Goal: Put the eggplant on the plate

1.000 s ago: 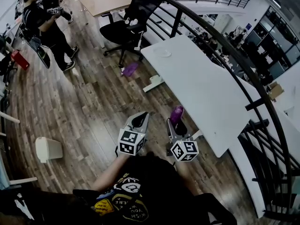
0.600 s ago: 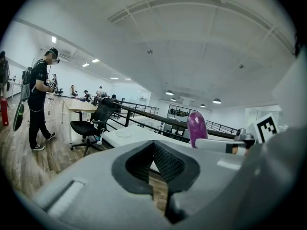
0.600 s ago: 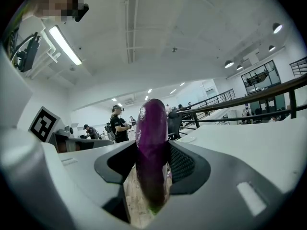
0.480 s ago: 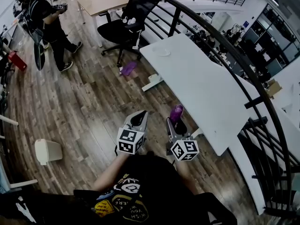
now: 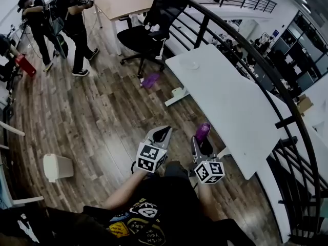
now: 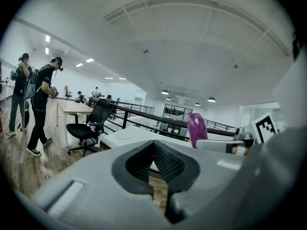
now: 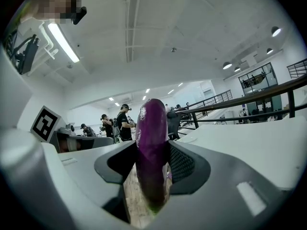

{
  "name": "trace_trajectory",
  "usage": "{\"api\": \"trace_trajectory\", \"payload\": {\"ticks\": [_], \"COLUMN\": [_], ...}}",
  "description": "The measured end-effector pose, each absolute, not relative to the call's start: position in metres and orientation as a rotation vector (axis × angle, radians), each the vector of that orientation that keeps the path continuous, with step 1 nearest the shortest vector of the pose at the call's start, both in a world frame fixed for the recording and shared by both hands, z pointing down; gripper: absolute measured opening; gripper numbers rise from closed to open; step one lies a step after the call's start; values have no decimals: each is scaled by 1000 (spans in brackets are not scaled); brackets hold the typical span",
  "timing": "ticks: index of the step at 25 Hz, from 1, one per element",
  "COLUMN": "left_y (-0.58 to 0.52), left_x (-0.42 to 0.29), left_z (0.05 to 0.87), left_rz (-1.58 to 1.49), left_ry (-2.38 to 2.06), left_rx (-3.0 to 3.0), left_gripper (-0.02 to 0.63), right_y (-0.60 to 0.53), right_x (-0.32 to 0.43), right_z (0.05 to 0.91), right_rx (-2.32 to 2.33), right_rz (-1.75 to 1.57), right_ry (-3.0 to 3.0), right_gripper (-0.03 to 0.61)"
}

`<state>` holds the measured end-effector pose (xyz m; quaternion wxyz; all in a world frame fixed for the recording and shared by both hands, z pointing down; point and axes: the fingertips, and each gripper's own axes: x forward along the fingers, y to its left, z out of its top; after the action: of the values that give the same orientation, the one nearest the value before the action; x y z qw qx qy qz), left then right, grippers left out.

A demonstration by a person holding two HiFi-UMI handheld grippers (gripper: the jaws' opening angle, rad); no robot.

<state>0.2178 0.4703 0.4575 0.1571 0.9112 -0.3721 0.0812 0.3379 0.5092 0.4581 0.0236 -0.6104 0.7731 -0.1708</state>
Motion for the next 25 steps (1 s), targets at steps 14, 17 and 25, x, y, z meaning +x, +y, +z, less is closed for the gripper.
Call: {"api": "trace_trajectory", "payload": {"ticks": [14,17,25], "left_y": [364,332,279], "left_x": [247,266,309], "left_z": [463,465,474], "left_rz": [242,243,294], "left_ry": [-1088,-1102,-1125], "left_rx": [2580,2573,2558], "left_gripper": [5,5,5], "right_y": [404,372,301], "right_x": [364,381,410], "right_z": [475,477,481], "right_rx": [-1855,-1831,-1734], "right_rz": [-595,-596,-619], "right_ry": [2411,2433,2497], "right_gripper": [206,206,206]}}
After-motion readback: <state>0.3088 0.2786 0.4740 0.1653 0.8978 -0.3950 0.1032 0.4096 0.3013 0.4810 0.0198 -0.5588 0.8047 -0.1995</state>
